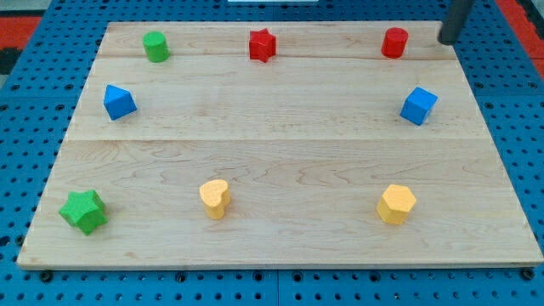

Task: Move blue cube closer to red star

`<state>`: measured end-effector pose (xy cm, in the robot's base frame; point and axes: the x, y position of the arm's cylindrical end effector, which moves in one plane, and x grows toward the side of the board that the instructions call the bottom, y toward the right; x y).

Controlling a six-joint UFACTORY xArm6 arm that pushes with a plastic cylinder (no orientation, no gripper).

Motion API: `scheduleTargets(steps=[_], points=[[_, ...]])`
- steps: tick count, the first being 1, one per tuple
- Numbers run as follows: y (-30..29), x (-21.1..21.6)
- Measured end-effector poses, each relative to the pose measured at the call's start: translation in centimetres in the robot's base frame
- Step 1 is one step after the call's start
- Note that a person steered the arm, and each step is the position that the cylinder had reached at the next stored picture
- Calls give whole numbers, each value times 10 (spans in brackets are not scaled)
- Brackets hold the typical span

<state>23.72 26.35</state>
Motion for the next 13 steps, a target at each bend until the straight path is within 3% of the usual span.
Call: scheduleTargets(steps=[2, 4, 6, 7, 8, 9, 11, 13], points=[[-62, 29], [-68, 33], [-20, 32], [47, 55], [66, 100], [54, 115], [-58, 143], [-72, 187]])
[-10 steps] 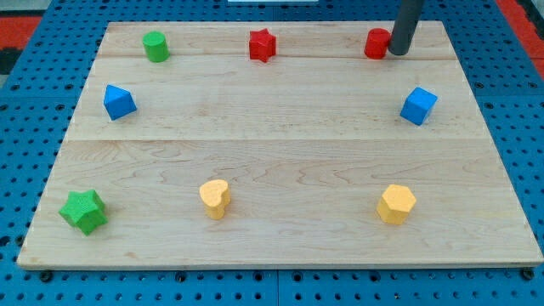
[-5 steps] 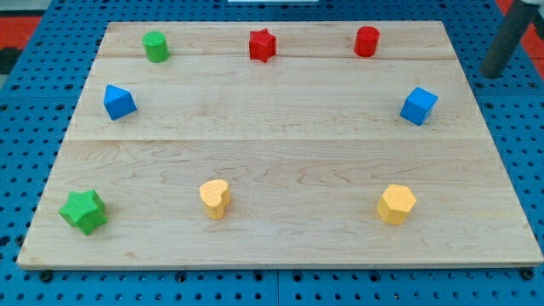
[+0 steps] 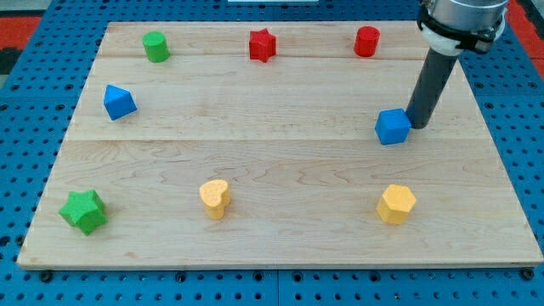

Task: Move blue cube closer to red star

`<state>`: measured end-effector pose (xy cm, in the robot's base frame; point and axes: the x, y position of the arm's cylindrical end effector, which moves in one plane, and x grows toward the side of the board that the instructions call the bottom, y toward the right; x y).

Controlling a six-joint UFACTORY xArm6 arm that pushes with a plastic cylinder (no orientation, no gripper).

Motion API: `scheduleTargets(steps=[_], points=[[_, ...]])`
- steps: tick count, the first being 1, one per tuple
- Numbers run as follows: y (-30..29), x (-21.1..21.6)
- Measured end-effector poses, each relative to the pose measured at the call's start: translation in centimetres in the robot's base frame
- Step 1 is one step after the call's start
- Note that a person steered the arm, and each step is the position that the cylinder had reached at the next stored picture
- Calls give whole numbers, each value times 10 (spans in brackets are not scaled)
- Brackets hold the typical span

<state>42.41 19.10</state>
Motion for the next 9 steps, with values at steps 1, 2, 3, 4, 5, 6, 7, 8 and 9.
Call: scheduleTargets(steps=[1, 2, 3, 4, 5, 6, 7, 8, 9], points=[[-80, 0], [-119, 14], [-83, 41], [-163, 58], [-216, 26], [-236, -20], [-230, -29], [-254, -34], [-248, -54]])
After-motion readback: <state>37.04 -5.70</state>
